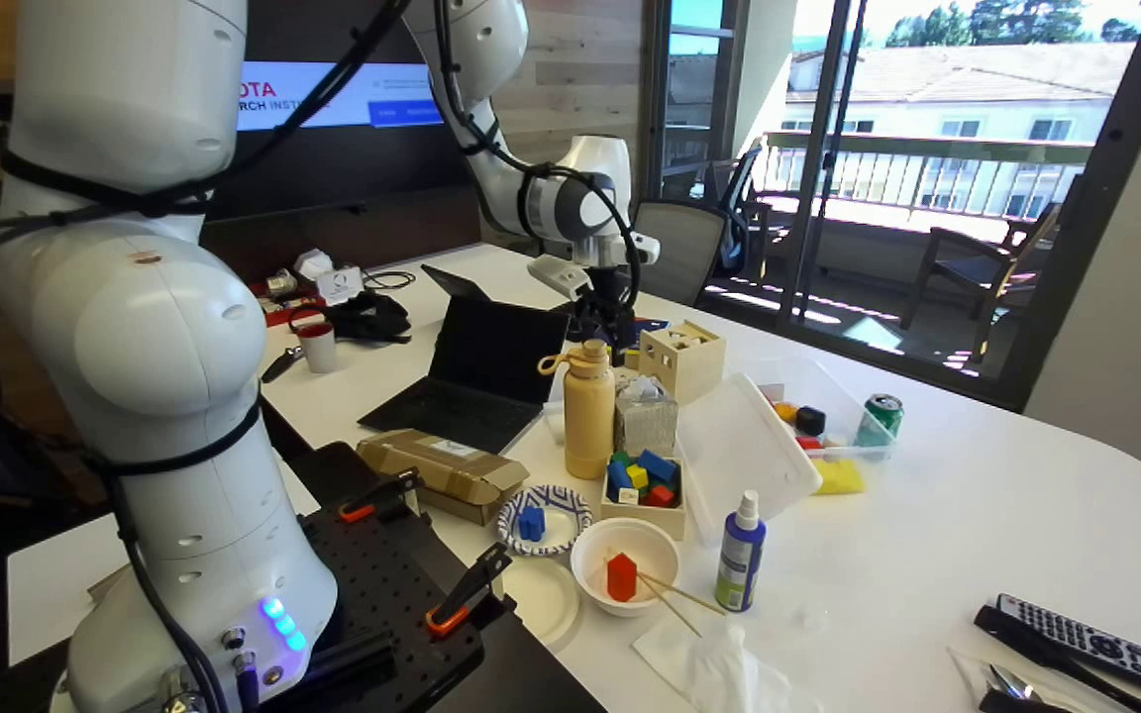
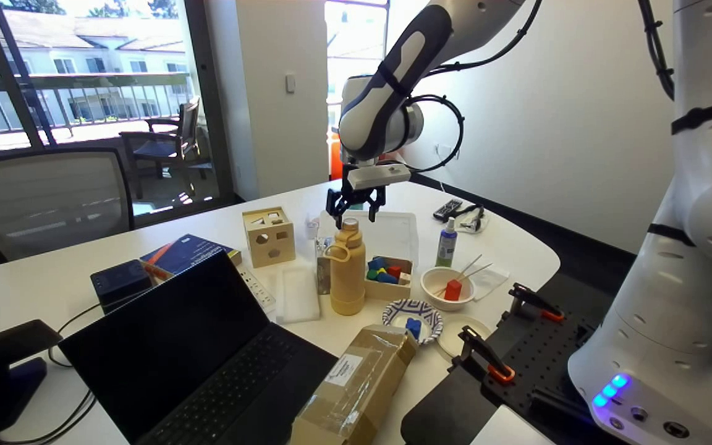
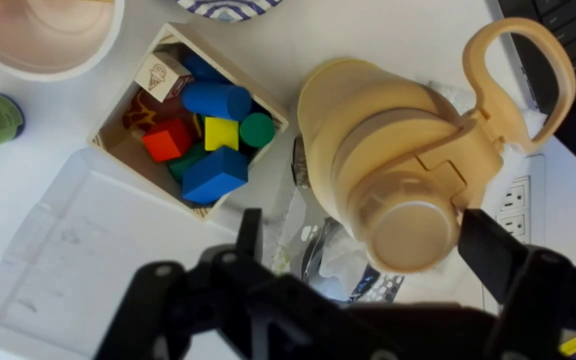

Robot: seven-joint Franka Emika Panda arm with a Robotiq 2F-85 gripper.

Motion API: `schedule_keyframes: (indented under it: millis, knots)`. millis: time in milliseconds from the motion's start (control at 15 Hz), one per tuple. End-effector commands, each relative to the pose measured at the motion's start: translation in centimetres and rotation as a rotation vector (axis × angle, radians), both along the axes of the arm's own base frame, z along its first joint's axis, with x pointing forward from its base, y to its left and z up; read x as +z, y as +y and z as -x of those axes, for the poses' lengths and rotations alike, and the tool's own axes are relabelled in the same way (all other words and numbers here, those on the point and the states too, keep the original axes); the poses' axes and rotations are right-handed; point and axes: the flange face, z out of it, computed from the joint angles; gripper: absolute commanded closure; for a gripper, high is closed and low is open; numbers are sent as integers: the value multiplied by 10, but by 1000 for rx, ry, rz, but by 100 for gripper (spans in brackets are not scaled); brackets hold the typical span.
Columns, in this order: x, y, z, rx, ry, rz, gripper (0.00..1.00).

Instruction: Twist the lid on the bottle

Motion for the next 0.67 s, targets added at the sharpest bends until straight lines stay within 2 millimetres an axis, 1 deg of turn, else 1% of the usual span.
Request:
schedule_keyframes:
  millis: [0,200,467,533,600]
  knots:
    - [7,-1,-1,87,12,-10,0]
    - [9,-6,-3,134,5,-5,0]
    - [12,-14,-7,149,-1,-3,0]
    - [12,-13,-8,155,-1,-7,25]
    - [12,-13,-8,156,-1,-7,26]
